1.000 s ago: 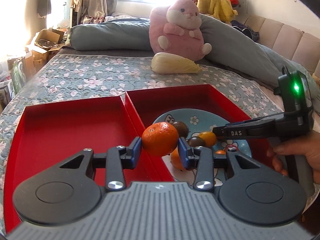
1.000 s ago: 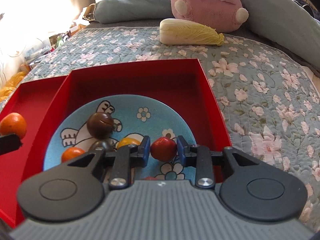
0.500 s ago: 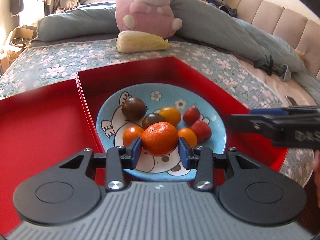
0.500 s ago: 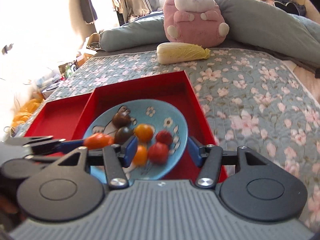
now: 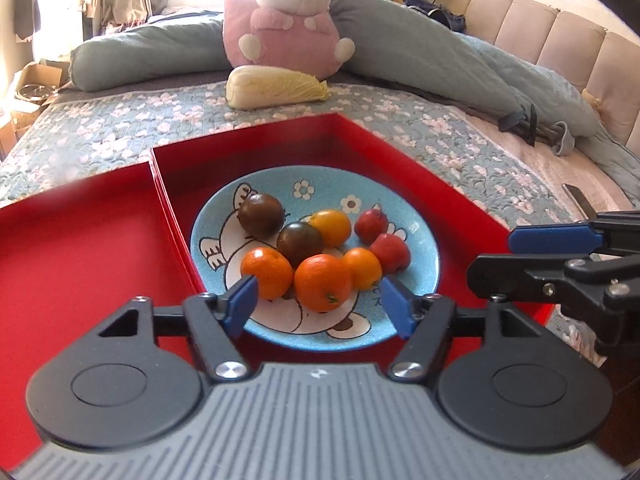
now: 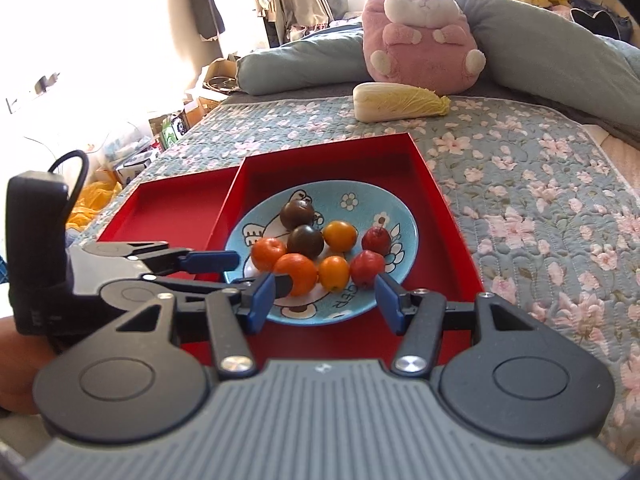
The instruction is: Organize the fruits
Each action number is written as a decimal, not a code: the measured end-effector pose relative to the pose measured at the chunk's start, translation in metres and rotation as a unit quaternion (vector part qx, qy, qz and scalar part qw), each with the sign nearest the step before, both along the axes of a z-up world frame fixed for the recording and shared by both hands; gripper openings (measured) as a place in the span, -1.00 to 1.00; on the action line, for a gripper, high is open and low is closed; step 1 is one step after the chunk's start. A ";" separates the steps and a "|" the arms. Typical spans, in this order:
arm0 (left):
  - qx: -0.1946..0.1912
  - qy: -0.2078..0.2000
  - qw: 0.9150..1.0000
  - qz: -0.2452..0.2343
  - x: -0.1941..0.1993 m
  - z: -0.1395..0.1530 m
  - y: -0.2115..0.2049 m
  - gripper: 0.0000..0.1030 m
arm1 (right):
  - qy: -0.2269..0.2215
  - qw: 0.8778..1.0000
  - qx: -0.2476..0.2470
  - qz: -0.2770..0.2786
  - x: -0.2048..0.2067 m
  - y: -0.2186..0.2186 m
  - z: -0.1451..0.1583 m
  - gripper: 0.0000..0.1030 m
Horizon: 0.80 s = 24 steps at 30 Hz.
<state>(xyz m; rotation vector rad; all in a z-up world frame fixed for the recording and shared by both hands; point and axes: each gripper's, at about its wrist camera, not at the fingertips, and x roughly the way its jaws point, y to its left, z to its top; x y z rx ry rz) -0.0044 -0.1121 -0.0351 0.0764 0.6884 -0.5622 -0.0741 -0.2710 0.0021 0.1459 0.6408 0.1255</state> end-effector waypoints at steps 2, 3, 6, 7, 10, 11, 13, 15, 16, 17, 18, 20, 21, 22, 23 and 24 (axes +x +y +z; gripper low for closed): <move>0.001 -0.013 1.000 -0.002 -0.008 0.006 0.001 0.64 | -0.004 1.000 0.005 -0.001 -0.003 -0.002 0.003 0.13; 0.000 -0.018 1.000 -0.003 -0.012 0.009 0.001 0.69 | -0.006 1.000 0.003 -0.003 -0.005 -0.003 0.005 0.13; 0.000 -0.027 1.000 0.001 -0.025 0.016 0.004 0.82 | -0.009 1.000 0.002 -0.006 -0.009 -0.007 0.008 0.13; 0.000 -0.029 1.000 0.004 -0.029 0.018 0.005 0.86 | -0.009 1.000 0.003 -0.009 -0.010 -0.008 0.008 0.13; 0.008 -0.047 0.999 0.020 -0.040 0.024 0.007 0.92 | -0.007 1.000 0.010 -0.017 -0.012 -0.013 0.010 0.13; 0.018 -0.057 0.998 0.033 -0.044 0.026 0.007 0.93 | -0.008 1.000 0.012 -0.019 -0.013 -0.014 0.011 0.13; 0.033 -0.066 0.996 0.055 -0.047 0.028 0.009 0.94 | -0.009 1.000 0.013 -0.020 -0.016 -0.015 0.013 0.13; 0.032 -0.060 0.995 0.076 -0.046 0.029 0.014 0.95 | -0.010 1.000 0.013 -0.018 -0.017 -0.015 0.015 0.14; 0.035 -0.057 0.994 0.088 -0.046 0.030 0.016 0.95 | -0.010 1.000 0.012 -0.017 -0.018 -0.015 0.015 0.14; 0.038 -0.057 0.993 0.097 -0.045 0.031 0.018 0.95 | -0.010 1.000 0.011 -0.016 -0.018 -0.014 0.016 0.14; 0.040 -0.057 0.992 0.105 -0.045 0.032 0.020 0.95 | -0.010 1.000 0.011 -0.016 -0.019 -0.015 0.016 0.14; 0.038 -0.053 0.991 0.114 -0.045 0.032 0.024 0.95 | -0.009 1.000 0.011 -0.017 -0.020 -0.016 0.016 0.15; 0.033 -0.050 0.991 0.116 -0.045 0.033 0.026 0.95 | -0.007 1.000 0.011 -0.017 -0.020 -0.016 0.016 0.15; 0.028 -0.046 0.991 0.119 -0.046 0.034 0.027 0.95 | -0.005 1.000 0.011 -0.017 -0.020 -0.017 0.016 0.15; 0.026 -0.044 0.991 0.122 -0.047 0.034 0.028 0.95 | -0.003 1.000 0.009 -0.017 -0.021 -0.017 0.015 0.15; 0.025 -0.044 0.991 0.124 -0.048 0.035 0.028 0.95 | 0.000 1.000 0.008 -0.016 -0.021 -0.017 0.015 0.16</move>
